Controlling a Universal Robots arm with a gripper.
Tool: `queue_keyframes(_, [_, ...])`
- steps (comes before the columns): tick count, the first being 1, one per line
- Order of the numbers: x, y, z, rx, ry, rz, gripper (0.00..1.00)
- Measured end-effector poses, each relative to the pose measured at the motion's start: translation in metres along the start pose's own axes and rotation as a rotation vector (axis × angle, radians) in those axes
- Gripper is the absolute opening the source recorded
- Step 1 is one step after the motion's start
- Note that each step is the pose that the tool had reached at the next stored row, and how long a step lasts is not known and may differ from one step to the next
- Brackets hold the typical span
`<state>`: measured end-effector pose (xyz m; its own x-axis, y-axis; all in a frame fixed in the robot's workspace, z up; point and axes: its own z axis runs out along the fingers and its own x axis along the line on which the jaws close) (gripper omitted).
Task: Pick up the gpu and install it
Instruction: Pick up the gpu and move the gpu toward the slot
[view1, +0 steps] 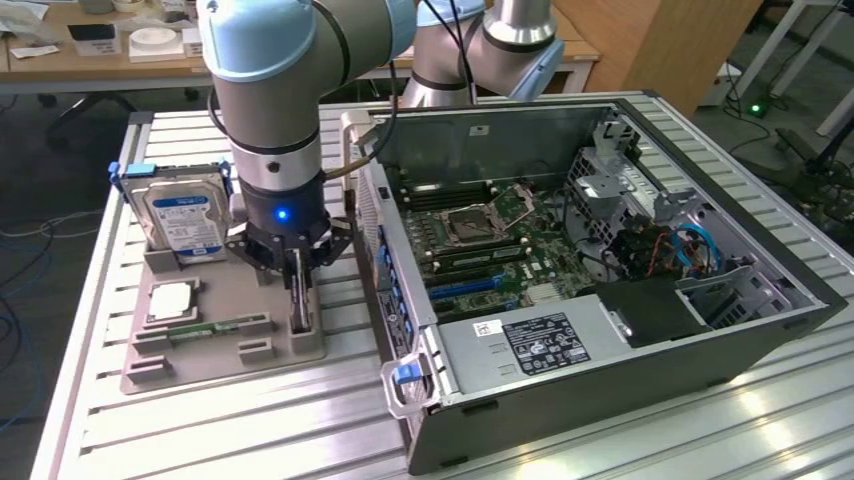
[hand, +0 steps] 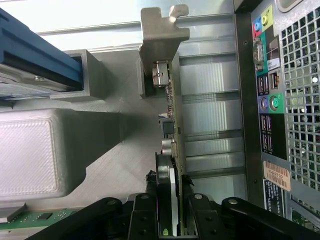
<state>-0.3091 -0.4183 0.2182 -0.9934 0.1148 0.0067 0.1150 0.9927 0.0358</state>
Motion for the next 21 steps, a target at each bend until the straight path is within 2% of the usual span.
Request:
queue_keyframes(6, [0.000, 0.0000, -0.0001, -0.0002, -0.0002, 0.000, 0.29])
queue_keyframes(11, [0.000, 0.0004, -0.0107, -0.0014, 0.0001, 0.000, 0.29])
queue_keyframes(14, [0.000, 0.0007, -0.0199, -0.0066, 0.0007, 0.000, 0.29])
queue_keyframes(21, [0.000, 0.0015, -0.0424, -0.0238, 0.0027, 0.000, 0.29])
